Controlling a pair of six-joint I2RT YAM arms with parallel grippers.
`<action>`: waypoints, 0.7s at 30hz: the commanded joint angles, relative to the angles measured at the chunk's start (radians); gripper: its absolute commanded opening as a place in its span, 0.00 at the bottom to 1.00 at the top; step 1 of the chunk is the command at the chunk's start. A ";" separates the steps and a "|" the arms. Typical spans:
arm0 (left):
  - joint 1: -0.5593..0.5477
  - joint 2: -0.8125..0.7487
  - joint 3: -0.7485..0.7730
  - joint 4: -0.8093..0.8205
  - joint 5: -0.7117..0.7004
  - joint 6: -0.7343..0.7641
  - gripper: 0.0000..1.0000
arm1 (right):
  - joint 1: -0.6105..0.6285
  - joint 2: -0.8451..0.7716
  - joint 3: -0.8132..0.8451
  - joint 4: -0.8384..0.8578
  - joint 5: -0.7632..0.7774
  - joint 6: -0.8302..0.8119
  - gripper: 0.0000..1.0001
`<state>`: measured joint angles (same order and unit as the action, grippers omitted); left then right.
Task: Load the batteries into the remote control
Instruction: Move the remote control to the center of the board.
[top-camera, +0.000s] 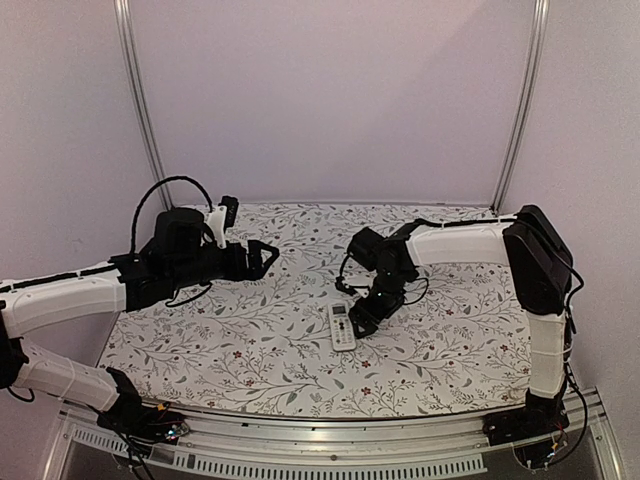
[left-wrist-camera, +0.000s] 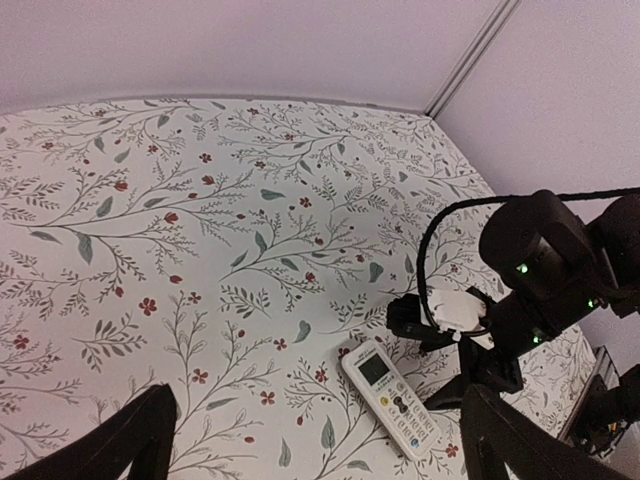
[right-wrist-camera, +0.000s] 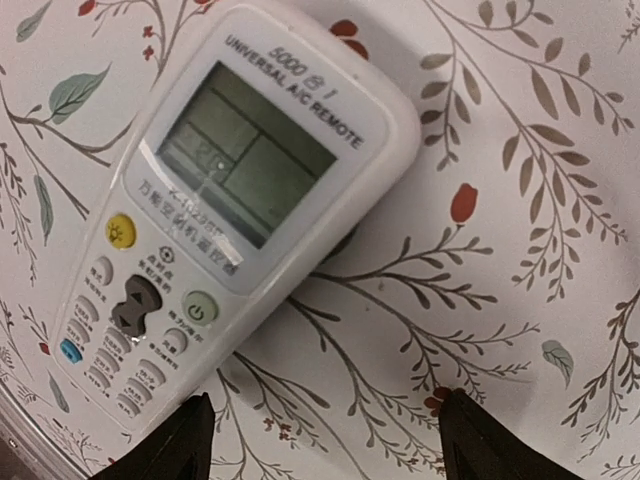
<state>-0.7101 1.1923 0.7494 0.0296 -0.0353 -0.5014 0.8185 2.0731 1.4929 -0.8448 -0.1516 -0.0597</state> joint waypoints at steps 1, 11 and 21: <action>0.012 0.010 0.019 -0.015 0.002 0.005 1.00 | 0.036 0.017 0.013 0.018 -0.057 0.034 0.78; 0.012 0.035 0.052 -0.084 0.013 0.002 1.00 | 0.042 -0.023 0.006 0.035 -0.053 0.055 0.80; 0.012 0.169 0.268 -0.289 -0.049 0.056 1.00 | -0.071 -0.296 -0.112 0.172 -0.084 0.109 0.97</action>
<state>-0.7101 1.3029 0.9138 -0.1326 -0.0429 -0.4877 0.8173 1.9240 1.4307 -0.7658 -0.2165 0.0242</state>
